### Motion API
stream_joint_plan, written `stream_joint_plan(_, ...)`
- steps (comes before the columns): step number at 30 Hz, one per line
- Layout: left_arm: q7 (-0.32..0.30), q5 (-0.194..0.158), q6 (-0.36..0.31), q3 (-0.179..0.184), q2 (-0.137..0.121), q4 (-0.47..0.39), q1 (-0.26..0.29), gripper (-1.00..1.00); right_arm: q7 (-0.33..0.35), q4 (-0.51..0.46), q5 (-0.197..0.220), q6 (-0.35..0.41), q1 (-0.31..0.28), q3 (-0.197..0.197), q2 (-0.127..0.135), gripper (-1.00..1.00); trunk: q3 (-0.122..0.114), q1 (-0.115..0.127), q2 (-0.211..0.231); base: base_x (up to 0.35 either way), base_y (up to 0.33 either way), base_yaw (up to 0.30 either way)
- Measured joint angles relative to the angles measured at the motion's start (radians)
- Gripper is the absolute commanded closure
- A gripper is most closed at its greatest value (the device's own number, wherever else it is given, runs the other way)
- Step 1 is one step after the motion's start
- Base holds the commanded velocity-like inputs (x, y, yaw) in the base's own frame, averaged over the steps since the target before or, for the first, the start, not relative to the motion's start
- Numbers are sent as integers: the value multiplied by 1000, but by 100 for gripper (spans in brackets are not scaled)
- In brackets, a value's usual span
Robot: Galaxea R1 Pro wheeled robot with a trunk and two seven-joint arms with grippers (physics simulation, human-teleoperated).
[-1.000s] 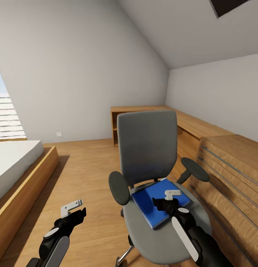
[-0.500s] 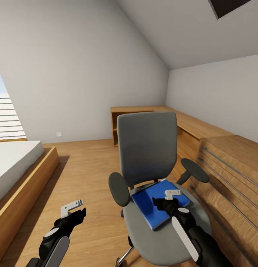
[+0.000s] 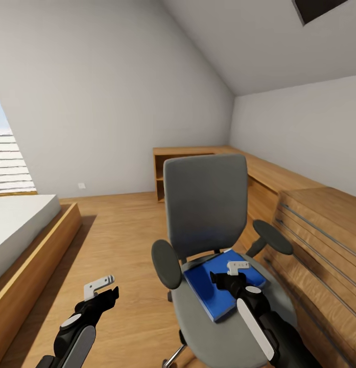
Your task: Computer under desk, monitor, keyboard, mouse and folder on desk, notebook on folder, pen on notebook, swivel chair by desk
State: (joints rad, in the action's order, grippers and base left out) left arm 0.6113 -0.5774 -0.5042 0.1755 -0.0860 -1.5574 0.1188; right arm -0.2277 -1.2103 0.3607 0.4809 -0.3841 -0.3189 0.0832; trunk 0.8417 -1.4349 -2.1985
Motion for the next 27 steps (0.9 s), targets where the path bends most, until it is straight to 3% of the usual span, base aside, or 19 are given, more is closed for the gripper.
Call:
stream_joint_plan(20, 1, 2, 3, 20, 0, -2, 0, -100, 0, 0, 0, 1, 0, 0, 0, -100, 0, 0, 0, 62, 12, 0)
stream_joint_plan(27, 2, 2, 4, 24, 0, -7, 0, -100, 0, 0, 0, 1, 0, 0, 0, -100, 22, -27, -49, 1, 0, 0)
